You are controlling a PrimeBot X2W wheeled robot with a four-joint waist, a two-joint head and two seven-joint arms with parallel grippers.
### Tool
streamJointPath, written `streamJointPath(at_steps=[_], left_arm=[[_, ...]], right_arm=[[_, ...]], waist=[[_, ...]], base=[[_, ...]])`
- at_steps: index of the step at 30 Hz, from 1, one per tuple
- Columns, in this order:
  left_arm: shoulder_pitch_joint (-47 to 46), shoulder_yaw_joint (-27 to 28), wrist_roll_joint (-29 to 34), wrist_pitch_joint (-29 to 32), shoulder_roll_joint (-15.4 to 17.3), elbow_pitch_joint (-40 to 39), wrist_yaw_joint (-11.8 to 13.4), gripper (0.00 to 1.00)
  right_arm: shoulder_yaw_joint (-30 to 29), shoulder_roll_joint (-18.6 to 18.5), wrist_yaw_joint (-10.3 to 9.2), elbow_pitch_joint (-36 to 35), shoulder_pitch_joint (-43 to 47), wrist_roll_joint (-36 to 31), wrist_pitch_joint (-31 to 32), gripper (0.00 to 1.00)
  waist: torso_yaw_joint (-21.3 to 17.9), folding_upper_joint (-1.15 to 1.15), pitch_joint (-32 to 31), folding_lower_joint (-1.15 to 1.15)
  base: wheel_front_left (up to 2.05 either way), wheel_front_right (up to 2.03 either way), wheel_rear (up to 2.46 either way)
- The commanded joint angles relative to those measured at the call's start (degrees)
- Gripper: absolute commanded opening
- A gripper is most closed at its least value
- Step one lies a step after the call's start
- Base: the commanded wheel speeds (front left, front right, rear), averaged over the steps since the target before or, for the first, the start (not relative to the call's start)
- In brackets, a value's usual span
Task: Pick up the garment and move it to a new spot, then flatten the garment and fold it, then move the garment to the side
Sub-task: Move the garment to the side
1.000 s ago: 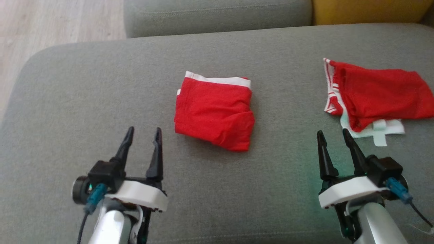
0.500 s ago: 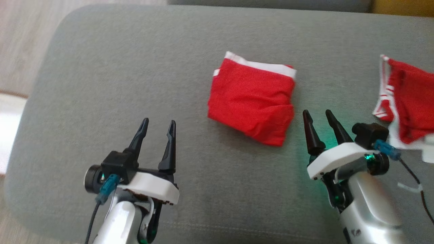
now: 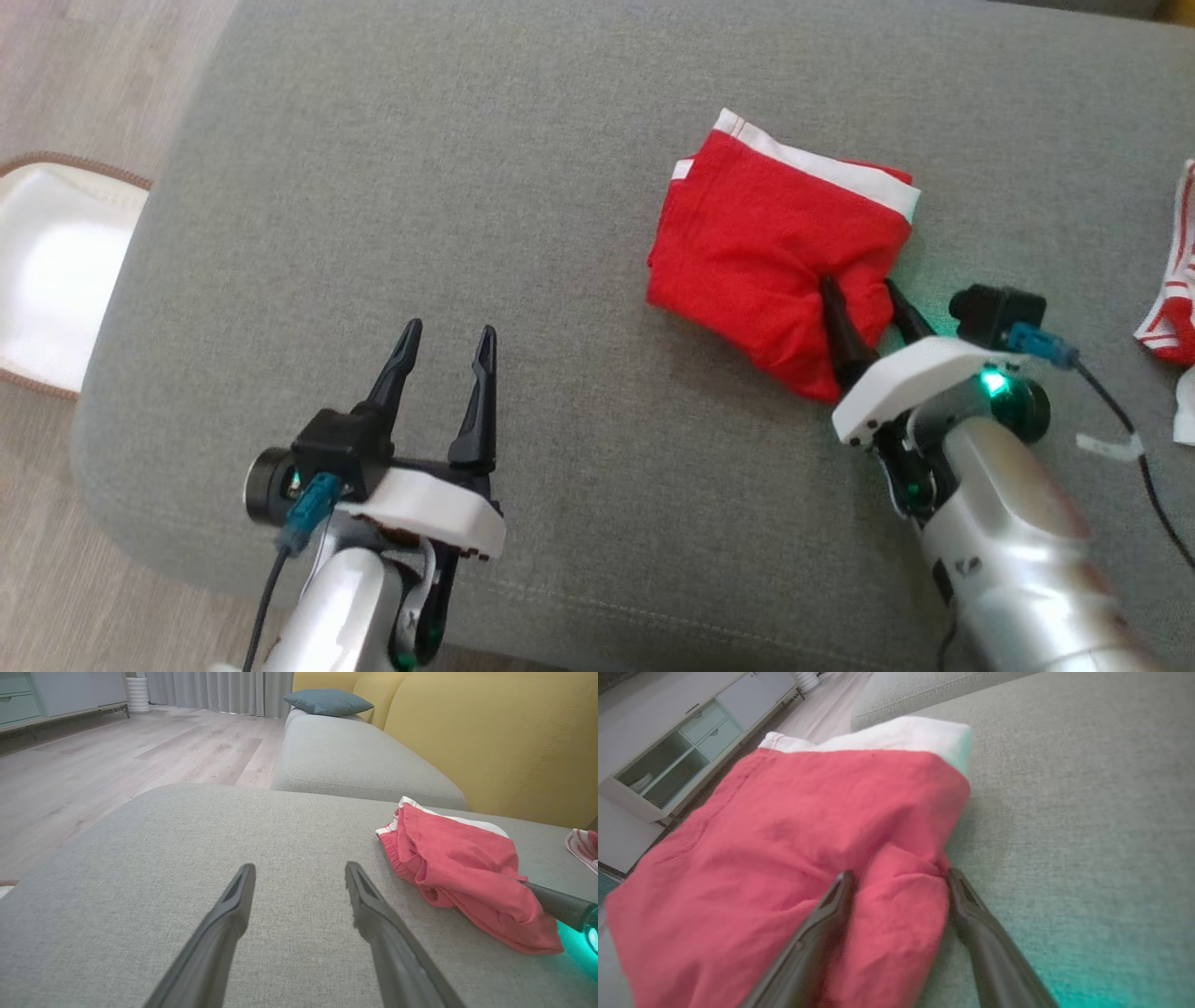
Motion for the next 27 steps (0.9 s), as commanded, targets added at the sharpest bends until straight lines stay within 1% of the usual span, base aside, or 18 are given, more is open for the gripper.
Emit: streamJointPath(at_steps=[1,6,7,8,11,14,17,18,19,22,25,26,27], left_arm=[[-2.9,1.17,-0.46,-0.69,0.3,-1.8,0.33,1.0],[-3.65,0.61,-0.42,-0.69,0.3,-1.73,0.47,1.0],[-3.76,0.6,-0.45,-0.69,0.3,-1.76,0.52,1.0],[-3.83,0.63,-0.47,-0.69,0.3,-1.78,0.58,1.0],[-3.75,1.0,-0.38,-0.69,0.3,-1.81,0.75,1.0],[-3.41,1.47,-0.22,-0.69,0.3,-1.85,0.67,1.0],[-3.15,1.86,-0.15,-0.69,0.3,-1.92,0.61,1.0],[-3.15,1.86,-0.15,-0.69,0.3,-1.92,0.61,1.0],[-3.09,1.96,-0.11,-0.69,0.3,-1.95,0.56,1.0],[-2.97,2.29,0.02,-0.69,0.3,-2.09,0.47,1.0],[-2.91,2.79,0.25,-0.69,0.3,-2.21,0.43,1.0],[-2.88,3.2,0.39,-0.69,0.3,-2.25,0.37,1.0],[-2.84,3.38,0.45,-0.69,0.3,-2.26,0.33,1.0]], right_arm=[[1.61,0.39,0.2,1.02,-2.47,-0.77,0.31,1.0],[1.67,0.39,0.2,7.7,-5.6,-4.35,-0.81,1.0],[1.79,0.39,0.2,8.72,-6.03,-4.76,-1.05,0.62],[2.02,0.39,0.2,9.52,-6.43,-5.12,-1.41,0.0],[3.09,0.39,0.2,11.09,-7.75,-8.04,-3.71,0.0],[3.08,0.3,0.2,12.37,-9.22,-13.08,-5.95,0.0],[3.39,-0.77,0.2,12.33,-10.1,-18.13,-7.32,0.0],[3.39,-0.77,0.2,12.33,-10.1,-18.13,-7.32,0.0],[3.58,-1.3,0.2,12.04,-10.23,-19.59,-7.6,0.0],[4.67,-3.45,0.2,10.52,-10.42,-23.45,-8.14,0.0],[6.75,-6.34,0.2,8.4,-10.47,-26.12,-8.38,0.0],[8.23,-8.74,0.2,6.97,-10.64,-26.71,-8.41,0.0],[9.21,-10.02,0.2,6.31,-10.72,-26.62,-8.2,0.0]], waist=[[0.25,0.0,0.42,0.0],[0.5,0.0,0.76,0.0],[0.49,0.0,0.74,0.0],[0.42,0.0,0.7,0.0],[-0.34,0.0,0.36,0.0],[-1.6,0.0,-0.18,0.0],[-3.11,0.0,-0.85,0.0],[-3.11,0.0,-0.85,0.0],[-3.65,0.0,-1.05,0.0],[-5.35,0.0,-1.55,0.0],[-7.12,0.0,-1.85,0.0],[-8.28,0.0,-1.98,0.0],[-8.84,0.0,-2.02,0.0]], base=[[0.0,0.0,0.0],[0.0,0.0,0.0],[0.0,0.0,0.0],[0.0,0.0,0.0],[0.0,0.0,0.0],[0.0,0.0,0.0],[0.0,0.0,0.0],[0.0,0.0,0.0],[0.0,0.0,0.0],[0.0,0.0,0.0],[0.0,0.0,0.0],[0.0,0.0,0.0],[0.0,0.0,0.0]])
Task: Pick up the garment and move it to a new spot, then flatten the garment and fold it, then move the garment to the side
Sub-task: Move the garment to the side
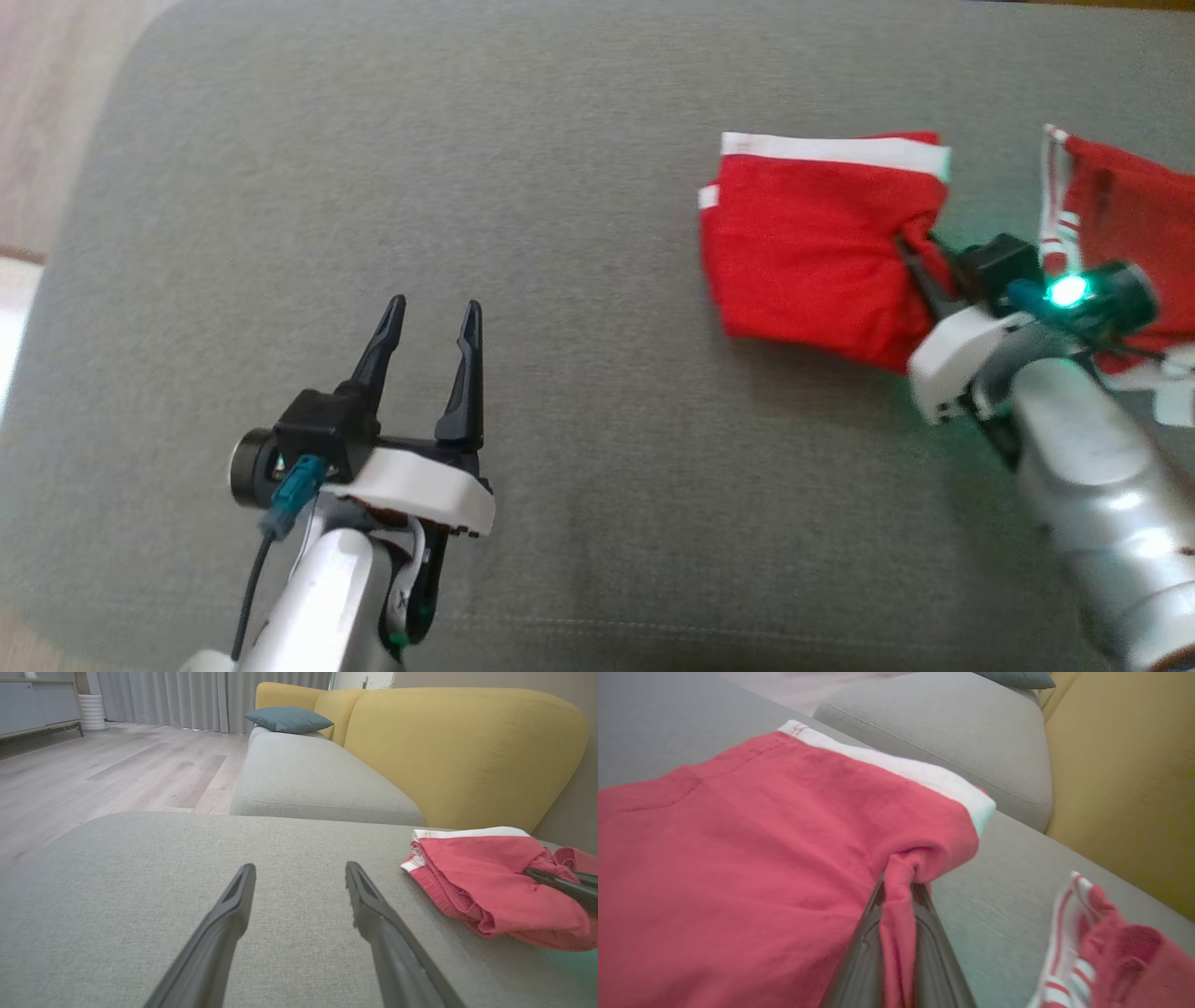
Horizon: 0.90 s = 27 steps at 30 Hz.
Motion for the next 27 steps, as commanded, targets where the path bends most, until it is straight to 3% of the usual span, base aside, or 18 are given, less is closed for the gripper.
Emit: streamJointPath(at_steps=[1,6,13,17,21,27], left_arm=[[-1.02,2.41,0.61,-0.69,0.32,-2.05,-0.1,1.0],[-1.14,2.77,0.84,-0.69,0.32,-2.24,-0.44,1.0],[-2.29,2.5,1.17,-0.69,0.32,-2.31,-0.95,1.0],[-2.85,2.48,1.42,-0.69,0.32,-2.3,-1.24,1.0],[-3.38,2.46,1.55,-0.69,0.32,-2.25,-1.47,1.0],[-4.22,2.11,1.68,-0.69,0.32,-2.25,-1.6,1.0]], right_arm=[[1.37,-1.17,0.19,-1.89,-1.98,0.31,-0.14,0.0],[8.0,-10.23,0.19,-5.58,-2.68,5.01,4.44,0.0],[17.63,-27.0,0.19,-12.61,-3.12,14.46,11.99,0.0],[20.42,-34.43,0.19,-15.28,-3.33,18.82,16.02,0.0],[20.86,-38.16,0.19,-16.18,-4.05,20.29,18.91,0.0],[19.79,-39.53,0.19,-15.77,-4.41,19.84,21.57,0.0]], waist=[[-1.24,0.0,-0.17,0.0],[-3.61,0.0,0.52,0.0],[-5.02,0.0,2.52,0.0],[-5.12,0.0,3.7,0.0],[-5.03,0.0,4.9,0.0],[-4.71,0.0,6.49,0.0]], base=[[0.0,0.0,0.0],[0.0,0.0,0.0],[0.0,0.0,0.0],[0.0,0.0,0.0],[0.0,0.0,0.0],[0.0,0.0,0.0]])
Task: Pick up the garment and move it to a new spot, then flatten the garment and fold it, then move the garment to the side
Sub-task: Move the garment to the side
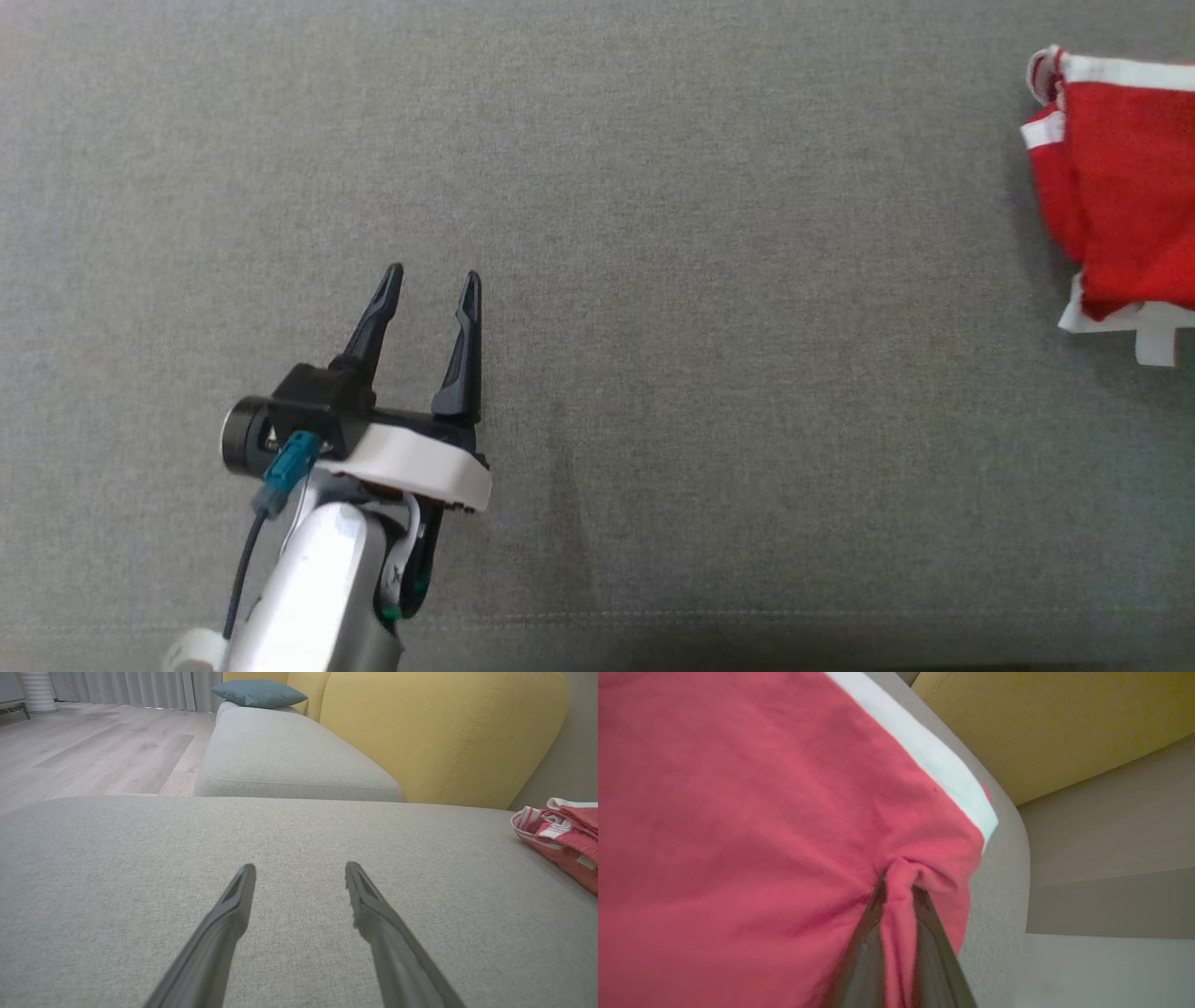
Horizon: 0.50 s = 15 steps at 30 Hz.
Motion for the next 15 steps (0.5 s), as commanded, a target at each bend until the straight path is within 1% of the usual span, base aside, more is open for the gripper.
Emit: streamJointPath(at_steps=[1,9,15], left_arm=[[-2.2,1.32,0.39,-0.69,0.33,-1.98,-0.16,1.0],[-2.34,1.27,0.75,-0.69,0.33,-1.66,-0.25,1.0],[-2.93,1.45,1.0,-0.69,0.33,-1.47,-0.44,1.0]], right_arm=[[-1.06,-3.28,0.19,-0.02,0.3,-0.41,0.63,0.0],[-4.85,-2.46,0.19,2.14,1.21,-1.0,2.14,0.0],[-8.01,-0.49,0.19,3.0,1.24,-2.6,2.14,0.0]], waist=[[0.17,0.0,0.63,0.0],[0.03,0.0,1.51,0.0],[-0.47,0.0,1.78,0.0]], base=[[0.0,0.0,0.0],[0.0,0.0,0.0],[0.0,0.0,0.0]])
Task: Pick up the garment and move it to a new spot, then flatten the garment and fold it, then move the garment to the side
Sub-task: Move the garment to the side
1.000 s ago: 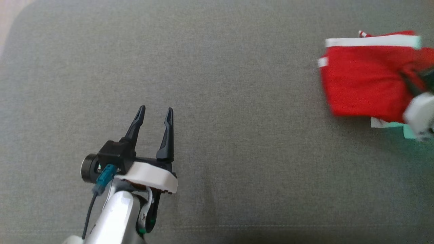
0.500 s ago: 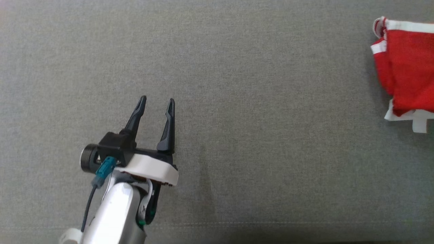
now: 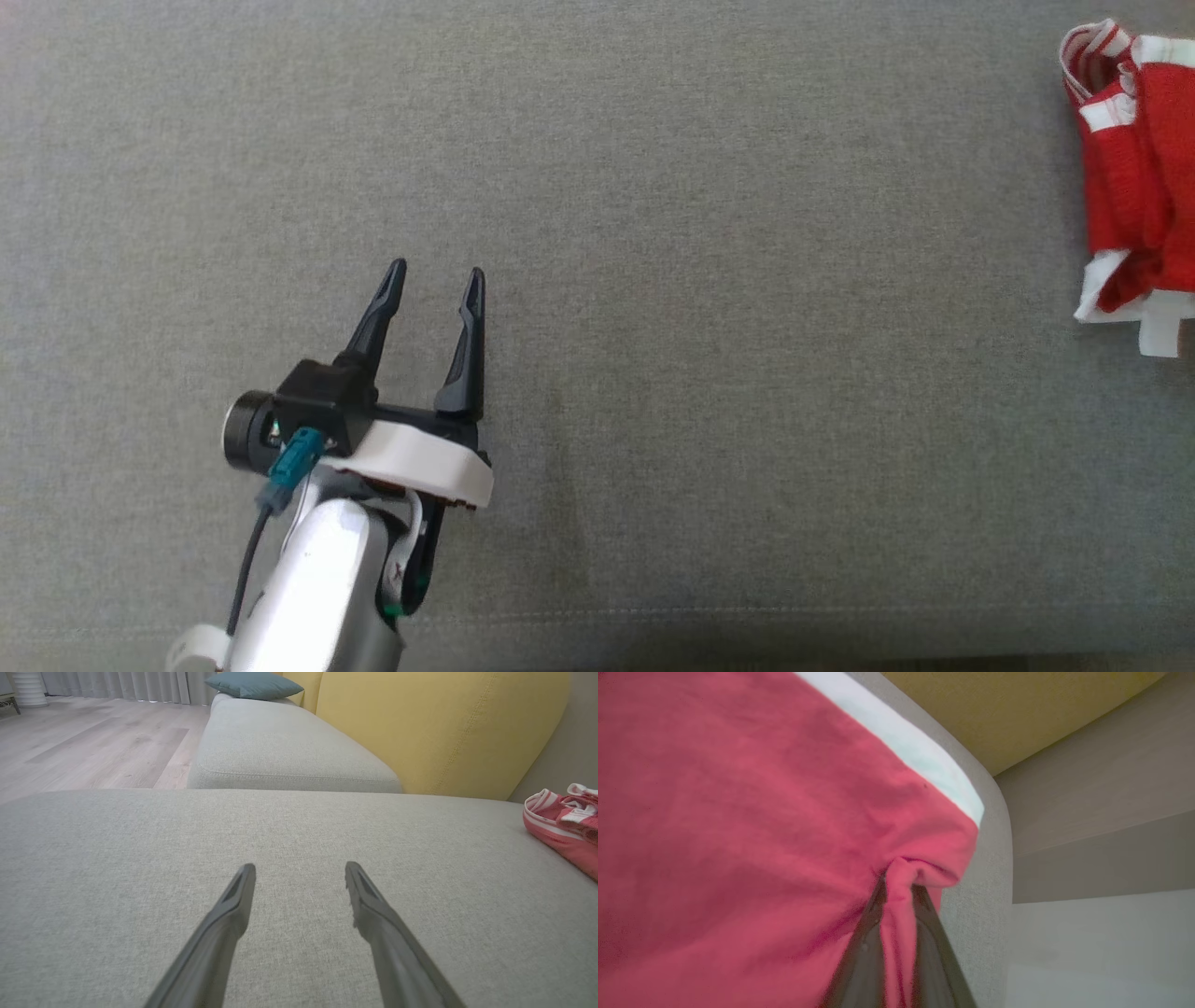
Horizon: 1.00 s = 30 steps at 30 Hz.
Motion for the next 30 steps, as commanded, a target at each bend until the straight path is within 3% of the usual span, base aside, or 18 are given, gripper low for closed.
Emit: streamJointPath(at_steps=[1,2,3,4,5,14,19,23,30], left_arm=[[-2.37,1.77,0.45,-0.69,0.33,-1.71,-0.37,1.0],[-2.42,1.84,0.48,-0.69,0.33,-1.7,-0.38,1.0],[-2.41,1.93,0.52,-0.69,0.33,-1.68,-0.38,1.0],[-2.35,2.03,0.57,-0.69,0.33,-1.64,-0.38,1.0],[-2.26,2.12,0.61,-0.69,0.33,-1.59,-0.39,1.0],[-1.16,2.41,0.02,-0.69,0.33,-0.96,-0.29,1.0],[0.0,3.24,-0.18,-0.69,0.33,-1.22,0.11,1.0],[1.35,5.0,-0.21,-0.69,0.33,-2.2,0.42,1.0],[3.65,7.62,0.0,-0.69,0.33,-5.31,0.64,1.0]], right_arm=[[-1.03,-1.36,0.19,-0.38,1.06,-0.21,-0.12,0.0],[-1.78,-0.9,0.19,-0.23,1.1,-0.26,-0.37,0.13],[-2.5,-0.37,0.19,-0.06,1.22,-0.14,-0.52,0.42],[-3.22,0.16,0.19,0.06,1.31,-0.04,-0.69,0.93],[-3.97,0.64,0.19,0.31,1.36,-0.04,-0.67,1.0],[-10.3,4.3,0.19,-0.23,-0.86,-5.95,-1.32,1.0],[-15.6,9.12,0.19,-2.68,-1.28,-7.44,-4.31,1.0],[-18.78,15.5,0.19,-6.71,1.22,-7.15,-8.43,1.0],[-25.06,30.23,0.19,-15.99,11.53,-2.38,-18.15,1.0]], waist=[[-0.13,0.0,-0.04,0.0],[-0.24,0.0,-0.12,0.0],[-0.36,0.0,-0.23,0.0],[-0.49,0.0,-0.4,0.0],[-0.6,0.0,-0.58,0.0],[-1.07,0.0,-4.03,0.0],[-1.04,0.0,-7.16,0.0],[-1.2,0.0,-10.1,0.0],[-1.63,0.0,-14.46,0.0]], base=[[0.0,0.0,0.0],[0.0,0.0,0.0],[0.0,0.0,0.0],[0.0,0.0,0.0],[0.0,0.0,0.0],[0.0,0.0,0.0],[0.0,0.0,0.0],[0.0,0.0,0.0],[0.0,0.0,0.0]])
